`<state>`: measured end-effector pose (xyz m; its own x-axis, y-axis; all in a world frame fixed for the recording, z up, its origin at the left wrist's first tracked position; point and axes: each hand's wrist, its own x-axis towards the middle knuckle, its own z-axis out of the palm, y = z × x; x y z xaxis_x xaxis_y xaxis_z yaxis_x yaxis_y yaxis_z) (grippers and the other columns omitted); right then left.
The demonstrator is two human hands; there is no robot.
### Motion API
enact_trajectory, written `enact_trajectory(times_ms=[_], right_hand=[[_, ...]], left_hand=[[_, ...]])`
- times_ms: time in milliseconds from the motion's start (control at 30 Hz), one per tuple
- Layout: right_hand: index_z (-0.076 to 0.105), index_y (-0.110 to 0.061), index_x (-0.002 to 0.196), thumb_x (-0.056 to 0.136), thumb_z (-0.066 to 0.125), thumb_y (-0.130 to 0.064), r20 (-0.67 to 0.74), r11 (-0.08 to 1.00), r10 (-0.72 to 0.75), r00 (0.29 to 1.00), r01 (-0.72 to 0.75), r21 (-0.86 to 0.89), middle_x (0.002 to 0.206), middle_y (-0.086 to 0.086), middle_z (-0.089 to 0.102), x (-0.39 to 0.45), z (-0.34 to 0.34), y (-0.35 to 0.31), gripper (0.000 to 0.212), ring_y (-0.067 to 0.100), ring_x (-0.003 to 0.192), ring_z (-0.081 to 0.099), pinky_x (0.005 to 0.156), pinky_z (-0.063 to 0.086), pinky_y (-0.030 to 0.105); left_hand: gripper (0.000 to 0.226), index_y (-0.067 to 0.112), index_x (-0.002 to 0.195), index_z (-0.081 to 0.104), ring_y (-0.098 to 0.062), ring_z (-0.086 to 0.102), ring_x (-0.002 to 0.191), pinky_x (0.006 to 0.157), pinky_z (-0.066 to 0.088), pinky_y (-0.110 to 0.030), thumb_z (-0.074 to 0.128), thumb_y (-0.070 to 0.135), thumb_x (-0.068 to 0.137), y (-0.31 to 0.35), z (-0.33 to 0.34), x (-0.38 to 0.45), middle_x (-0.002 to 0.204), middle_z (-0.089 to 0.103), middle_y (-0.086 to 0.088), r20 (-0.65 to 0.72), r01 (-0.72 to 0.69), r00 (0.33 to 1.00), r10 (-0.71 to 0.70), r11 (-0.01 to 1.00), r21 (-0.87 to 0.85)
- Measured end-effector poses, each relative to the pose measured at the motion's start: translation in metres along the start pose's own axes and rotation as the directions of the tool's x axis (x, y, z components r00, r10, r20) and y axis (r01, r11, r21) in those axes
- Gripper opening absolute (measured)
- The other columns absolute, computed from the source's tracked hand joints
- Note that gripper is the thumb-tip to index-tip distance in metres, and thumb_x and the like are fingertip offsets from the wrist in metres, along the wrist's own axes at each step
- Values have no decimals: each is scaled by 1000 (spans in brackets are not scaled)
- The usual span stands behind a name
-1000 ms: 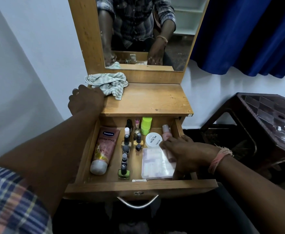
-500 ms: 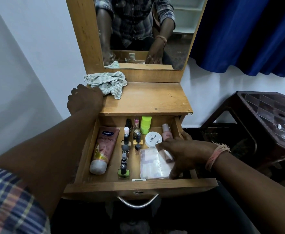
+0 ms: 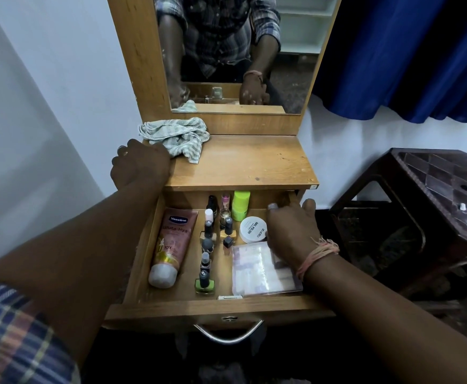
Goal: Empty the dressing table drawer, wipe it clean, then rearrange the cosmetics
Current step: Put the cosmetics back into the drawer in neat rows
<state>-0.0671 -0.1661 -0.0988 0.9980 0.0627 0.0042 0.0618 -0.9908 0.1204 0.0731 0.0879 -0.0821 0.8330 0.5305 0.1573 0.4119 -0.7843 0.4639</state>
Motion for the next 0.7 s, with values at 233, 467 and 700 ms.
enact_trajectory(times_ms=[233,467,700], right_hand=[[60,-23,83,90,60,-37,-4,998,18,1000,-18,52,94,4,71,9,-8,9,16,30,102,59,89,32,45],[70,-13,99,87,62,-11,87,992,60,994,-69,103,103,12,71,24,-8,8,15,36,96,68,67,40,33],[71,-7,104,87,55,-3,114,970,142,983,-161,184,111,16,72,29,-11,0,23,36,105,67,72,40,31]], left_hand=[[61,7,138,52,-40,54,127,100,43,-47,39,52,99,0,0,0,137,55,-19,5,8,1000,-8,1000,-10],[61,8,137,53,-40,55,125,99,44,-47,40,53,98,0,-2,-1,136,56,-18,11,11,1000,-11,1000,-26],[60,8,136,53,-40,55,125,99,44,-47,40,53,98,0,0,0,136,56,-18,8,13,1000,-13,1000,-13]])
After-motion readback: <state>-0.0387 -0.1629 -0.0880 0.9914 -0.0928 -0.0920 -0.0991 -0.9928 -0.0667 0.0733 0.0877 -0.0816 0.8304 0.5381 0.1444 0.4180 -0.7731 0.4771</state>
